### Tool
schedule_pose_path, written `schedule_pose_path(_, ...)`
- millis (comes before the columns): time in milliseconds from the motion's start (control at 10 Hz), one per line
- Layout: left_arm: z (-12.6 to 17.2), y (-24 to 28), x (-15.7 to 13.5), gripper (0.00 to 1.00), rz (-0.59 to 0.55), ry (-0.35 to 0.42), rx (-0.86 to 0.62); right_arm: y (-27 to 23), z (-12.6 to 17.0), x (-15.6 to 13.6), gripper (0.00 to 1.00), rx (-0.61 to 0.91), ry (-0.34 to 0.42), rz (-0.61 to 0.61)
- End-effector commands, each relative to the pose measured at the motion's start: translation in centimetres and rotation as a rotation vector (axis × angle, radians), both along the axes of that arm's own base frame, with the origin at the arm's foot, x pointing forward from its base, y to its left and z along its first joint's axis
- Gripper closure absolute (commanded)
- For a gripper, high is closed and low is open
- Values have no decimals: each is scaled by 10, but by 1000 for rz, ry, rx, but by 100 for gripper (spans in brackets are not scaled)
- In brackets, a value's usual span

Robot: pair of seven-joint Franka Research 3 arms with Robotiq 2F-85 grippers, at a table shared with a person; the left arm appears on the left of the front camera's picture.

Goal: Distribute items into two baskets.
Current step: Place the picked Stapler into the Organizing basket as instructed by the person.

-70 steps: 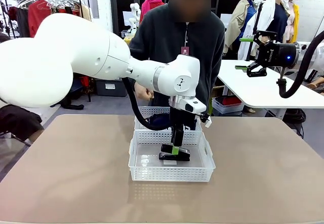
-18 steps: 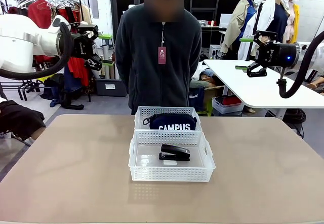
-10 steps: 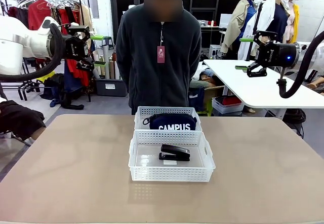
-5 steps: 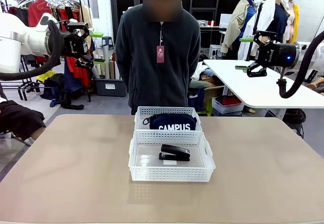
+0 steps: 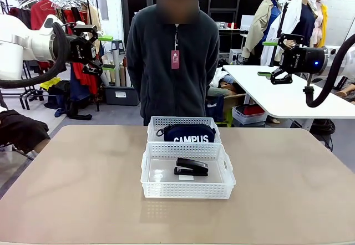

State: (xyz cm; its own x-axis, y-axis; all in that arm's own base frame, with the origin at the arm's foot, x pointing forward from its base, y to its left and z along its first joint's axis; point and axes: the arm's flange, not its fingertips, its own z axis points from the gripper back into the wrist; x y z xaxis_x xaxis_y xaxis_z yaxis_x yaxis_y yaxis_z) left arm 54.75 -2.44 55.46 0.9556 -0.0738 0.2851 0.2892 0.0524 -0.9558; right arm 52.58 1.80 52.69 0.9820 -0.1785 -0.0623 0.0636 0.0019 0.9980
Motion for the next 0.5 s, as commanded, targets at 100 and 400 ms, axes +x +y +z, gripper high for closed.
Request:
schedule_pose_path(100,2,1,-1,0,1,-1,0,2,2,-2,0,11,0,-16)
schedule_pose_path(400,2,1,-1,0,1,-1,0,2,2,-2,0,11,0,-16)
